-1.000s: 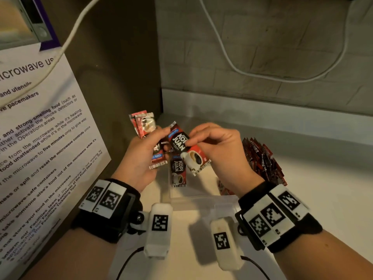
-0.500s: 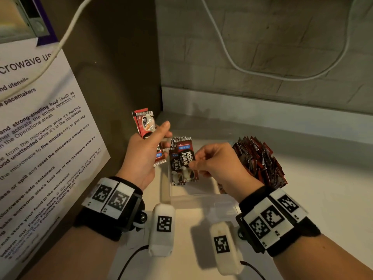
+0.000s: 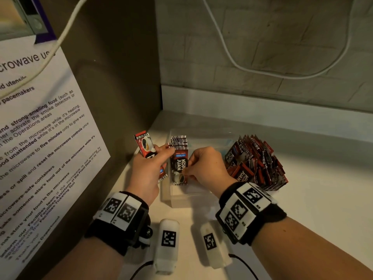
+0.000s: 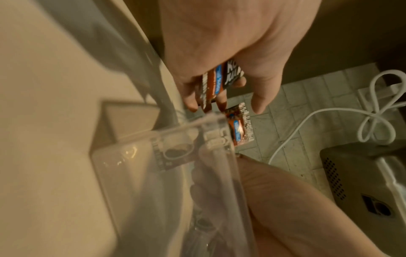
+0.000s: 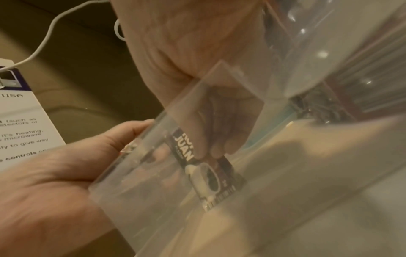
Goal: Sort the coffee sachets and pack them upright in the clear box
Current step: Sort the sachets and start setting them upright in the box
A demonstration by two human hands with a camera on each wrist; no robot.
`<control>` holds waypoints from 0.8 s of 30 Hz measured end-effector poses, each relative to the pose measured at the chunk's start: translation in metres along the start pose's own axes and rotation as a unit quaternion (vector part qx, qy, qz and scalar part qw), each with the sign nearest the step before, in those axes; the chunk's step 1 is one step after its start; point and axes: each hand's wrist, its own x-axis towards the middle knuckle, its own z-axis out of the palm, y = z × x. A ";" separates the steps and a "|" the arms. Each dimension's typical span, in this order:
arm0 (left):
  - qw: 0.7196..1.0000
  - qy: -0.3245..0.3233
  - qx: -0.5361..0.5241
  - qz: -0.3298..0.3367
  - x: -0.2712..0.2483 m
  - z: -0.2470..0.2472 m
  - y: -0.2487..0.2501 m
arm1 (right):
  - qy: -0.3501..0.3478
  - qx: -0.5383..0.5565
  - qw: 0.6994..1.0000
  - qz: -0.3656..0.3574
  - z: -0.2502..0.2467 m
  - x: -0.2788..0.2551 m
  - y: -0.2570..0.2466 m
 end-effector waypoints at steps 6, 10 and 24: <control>0.999 0.022 0.022 0.024 -0.001 0.004 -0.009 | -0.005 -0.057 0.998 -0.023 0.004 0.001 -0.003; 0.999 0.024 0.021 0.026 -0.001 0.006 -0.012 | -0.022 -0.126 0.992 -0.009 0.005 -0.002 -0.004; 0.999 0.030 0.028 0.033 -0.003 0.012 -0.011 | -0.110 -0.276 0.954 -0.044 0.018 -0.003 -0.008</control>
